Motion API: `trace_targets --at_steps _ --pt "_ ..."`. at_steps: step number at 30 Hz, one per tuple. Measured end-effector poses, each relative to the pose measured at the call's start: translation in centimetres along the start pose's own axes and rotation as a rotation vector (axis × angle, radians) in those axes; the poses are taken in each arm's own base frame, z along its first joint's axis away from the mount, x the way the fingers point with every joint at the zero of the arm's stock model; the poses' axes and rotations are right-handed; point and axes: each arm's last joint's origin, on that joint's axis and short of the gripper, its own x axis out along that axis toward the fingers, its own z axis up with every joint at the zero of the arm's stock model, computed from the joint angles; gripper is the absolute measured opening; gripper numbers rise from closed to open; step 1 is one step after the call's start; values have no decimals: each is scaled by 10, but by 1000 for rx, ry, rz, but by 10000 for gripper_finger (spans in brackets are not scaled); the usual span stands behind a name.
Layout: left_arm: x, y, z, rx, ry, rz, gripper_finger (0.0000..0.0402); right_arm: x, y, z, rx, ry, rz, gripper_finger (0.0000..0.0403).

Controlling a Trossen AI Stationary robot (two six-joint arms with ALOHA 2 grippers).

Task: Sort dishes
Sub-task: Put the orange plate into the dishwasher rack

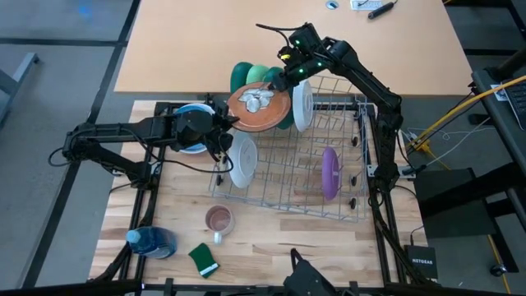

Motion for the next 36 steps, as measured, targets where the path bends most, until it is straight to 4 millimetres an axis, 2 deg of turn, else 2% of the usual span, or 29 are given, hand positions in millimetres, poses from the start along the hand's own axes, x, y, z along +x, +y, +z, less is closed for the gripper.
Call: trace_targets --at_steps 5,17,21,31,36 --pt "0 -2 -1 -37 6 -15 0 -1 -3 4 -12 -33 -13 160" --pt "0 -1 0 -141 8 -4 0 -5 -5 8 -207 -84 -69 160" --pt "-3 1 -2 -210 4 8 0 -25 -2 12 -309 -162 -104 160" --pt "-25 13 -11 -512 -43 62 0 -98 7 11 -500 -361 -246 160" --pt "-48 21 -9 -734 -152 104 0 -113 7 7 -529 -365 -275 160"
